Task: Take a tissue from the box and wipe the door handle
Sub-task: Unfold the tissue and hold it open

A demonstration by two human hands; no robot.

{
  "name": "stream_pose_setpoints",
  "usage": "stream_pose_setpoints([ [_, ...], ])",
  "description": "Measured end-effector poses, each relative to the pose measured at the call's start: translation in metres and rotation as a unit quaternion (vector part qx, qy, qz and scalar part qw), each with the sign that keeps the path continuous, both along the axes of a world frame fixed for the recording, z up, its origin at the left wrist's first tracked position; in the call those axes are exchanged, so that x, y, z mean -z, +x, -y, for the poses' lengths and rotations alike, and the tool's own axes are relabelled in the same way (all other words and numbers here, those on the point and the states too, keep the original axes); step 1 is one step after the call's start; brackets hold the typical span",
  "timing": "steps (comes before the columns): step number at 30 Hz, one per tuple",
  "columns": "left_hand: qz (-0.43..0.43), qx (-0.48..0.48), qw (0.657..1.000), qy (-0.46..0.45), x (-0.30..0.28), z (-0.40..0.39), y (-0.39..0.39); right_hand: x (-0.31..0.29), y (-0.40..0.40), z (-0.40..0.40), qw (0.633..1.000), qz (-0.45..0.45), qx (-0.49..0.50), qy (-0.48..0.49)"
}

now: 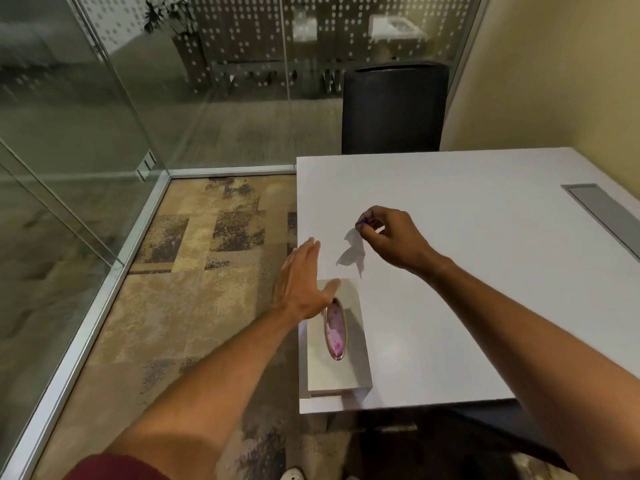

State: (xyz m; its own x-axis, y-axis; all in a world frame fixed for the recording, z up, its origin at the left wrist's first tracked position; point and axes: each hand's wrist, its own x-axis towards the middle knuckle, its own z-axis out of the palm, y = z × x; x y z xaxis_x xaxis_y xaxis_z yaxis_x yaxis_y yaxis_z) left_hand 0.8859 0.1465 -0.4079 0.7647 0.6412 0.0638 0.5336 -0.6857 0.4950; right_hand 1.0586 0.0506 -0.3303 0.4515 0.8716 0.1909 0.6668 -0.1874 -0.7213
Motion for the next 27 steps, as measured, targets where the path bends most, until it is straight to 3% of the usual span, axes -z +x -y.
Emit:
stream_pose_setpoints([
  [4, 0.140, -0.005, 0.990, -0.027, -0.052, -0.013, 0.012, -0.020, 0.002, -0.005, 1.000, 0.025, -0.004, -0.004],
  [8, 0.204, 0.010, 0.977, -0.070, -0.084, -0.017, 0.024, -0.039, 0.001, -0.010, 1.000, 0.018, -0.009, -0.001],
  [21, 0.288, 0.009, 0.951, -0.108, -0.133, -0.013, 0.030, -0.074, 0.004, -0.007, 0.988, -0.145, -0.048, 0.031],
  [27, 0.276, 0.000, 0.957, -0.089, -0.147, -0.015, 0.029, -0.066, 0.005, -0.005, 0.980, -0.190, -0.041, 0.043],
])
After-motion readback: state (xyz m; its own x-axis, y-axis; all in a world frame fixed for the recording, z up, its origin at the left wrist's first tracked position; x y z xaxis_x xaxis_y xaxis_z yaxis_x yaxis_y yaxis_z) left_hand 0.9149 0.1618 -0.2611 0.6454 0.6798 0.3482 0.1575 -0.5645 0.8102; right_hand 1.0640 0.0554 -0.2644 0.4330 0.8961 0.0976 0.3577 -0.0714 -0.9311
